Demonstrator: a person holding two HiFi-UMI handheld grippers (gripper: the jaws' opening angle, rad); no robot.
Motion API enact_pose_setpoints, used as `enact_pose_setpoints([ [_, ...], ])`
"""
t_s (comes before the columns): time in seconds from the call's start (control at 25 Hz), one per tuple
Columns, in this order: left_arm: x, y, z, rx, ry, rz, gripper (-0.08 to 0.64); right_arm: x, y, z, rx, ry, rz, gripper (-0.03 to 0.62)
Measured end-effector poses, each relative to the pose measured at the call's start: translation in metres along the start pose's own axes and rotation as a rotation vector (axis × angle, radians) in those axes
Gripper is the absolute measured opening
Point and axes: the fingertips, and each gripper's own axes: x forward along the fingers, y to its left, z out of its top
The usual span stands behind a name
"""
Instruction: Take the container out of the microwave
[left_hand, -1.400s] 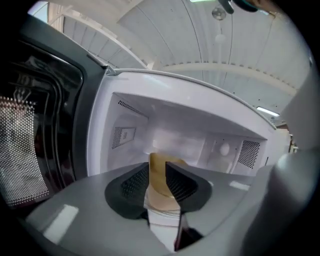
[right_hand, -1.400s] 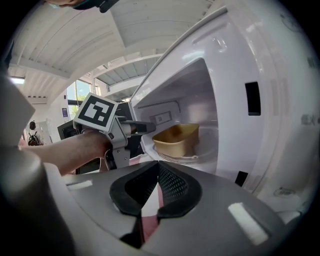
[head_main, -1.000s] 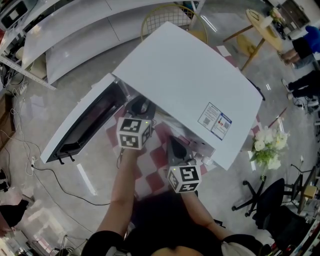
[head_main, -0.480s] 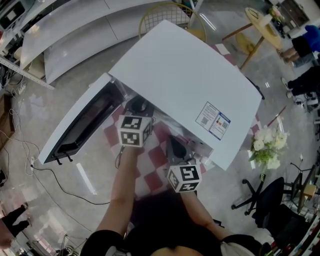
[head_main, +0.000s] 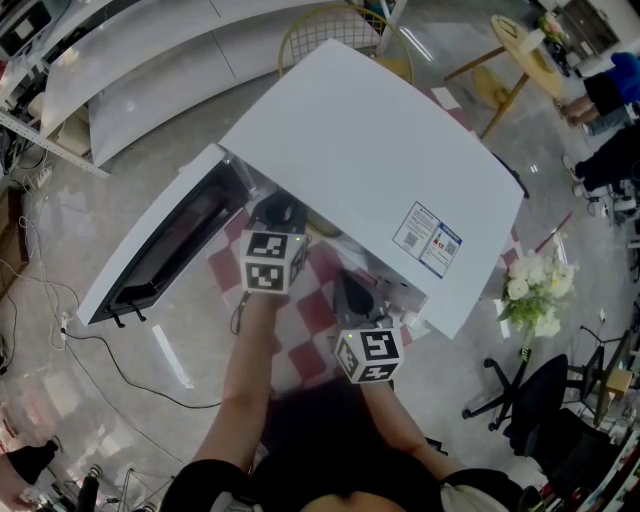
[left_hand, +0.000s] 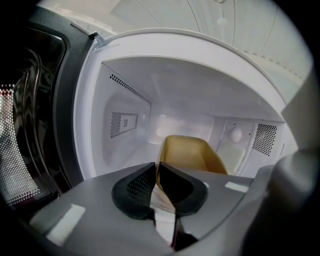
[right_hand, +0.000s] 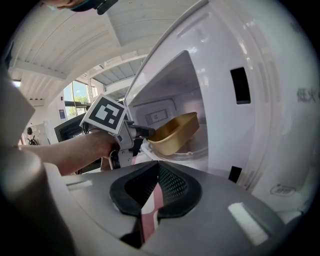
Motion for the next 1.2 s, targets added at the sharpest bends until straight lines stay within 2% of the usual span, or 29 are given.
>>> enact_pose_setpoints([
  [0.16,-0.002,-0.002,0.004,-0.016,-0.027,-0.006,0.034,-0.001,0.000,-0.001,-0.001,-0.001,-0.002,0.000],
  [0.72,-0.022,0.008,0.001,-0.090,-0.027,0.017,0.029,-0.005,0.004,-0.004,-0.009,-0.005,0.005,0.000],
  [1.2,-0.047,0.007,-0.008,-0.080,-0.023,0.039,0.029,-0.012,0.010,-0.005,-0.023,-0.012,0.017,0.000],
])
